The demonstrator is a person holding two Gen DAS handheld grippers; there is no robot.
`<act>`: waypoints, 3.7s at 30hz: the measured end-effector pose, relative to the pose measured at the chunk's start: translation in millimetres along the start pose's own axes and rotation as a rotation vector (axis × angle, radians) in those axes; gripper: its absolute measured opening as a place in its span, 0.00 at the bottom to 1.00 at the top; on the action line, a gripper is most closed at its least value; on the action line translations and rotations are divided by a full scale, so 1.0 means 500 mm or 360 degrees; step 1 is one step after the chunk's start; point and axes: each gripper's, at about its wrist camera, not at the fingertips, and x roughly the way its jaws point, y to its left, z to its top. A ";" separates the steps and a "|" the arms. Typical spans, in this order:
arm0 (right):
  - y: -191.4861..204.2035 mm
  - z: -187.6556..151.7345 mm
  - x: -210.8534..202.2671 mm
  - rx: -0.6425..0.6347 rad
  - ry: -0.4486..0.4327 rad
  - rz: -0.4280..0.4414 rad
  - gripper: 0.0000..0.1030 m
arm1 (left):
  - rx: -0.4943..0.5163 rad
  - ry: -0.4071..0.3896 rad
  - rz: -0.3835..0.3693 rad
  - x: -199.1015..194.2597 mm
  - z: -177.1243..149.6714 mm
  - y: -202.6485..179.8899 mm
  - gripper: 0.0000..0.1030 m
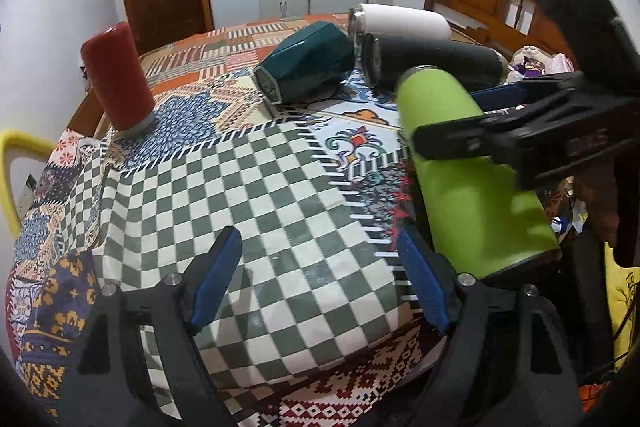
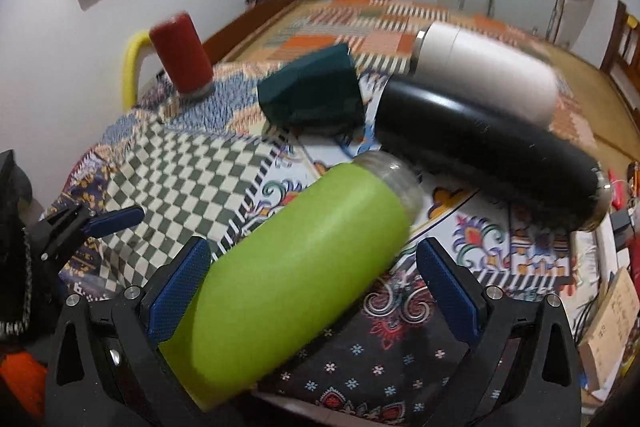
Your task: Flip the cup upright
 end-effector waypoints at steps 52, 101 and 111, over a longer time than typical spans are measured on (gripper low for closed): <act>0.059 0.044 -0.138 -0.0152 -0.0593 0.0095 0.57 | -0.0141 -0.0585 0.0399 -0.171 0.065 0.029 0.92; 0.019 0.200 0.129 -0.0415 -0.0071 0.0137 0.70 | -0.0368 -0.0307 0.0106 -0.002 0.081 0.152 0.76; 0.057 0.152 0.129 -0.0567 0.0054 0.0180 0.60 | -0.0400 -0.0311 0.0123 -0.008 0.073 0.164 0.76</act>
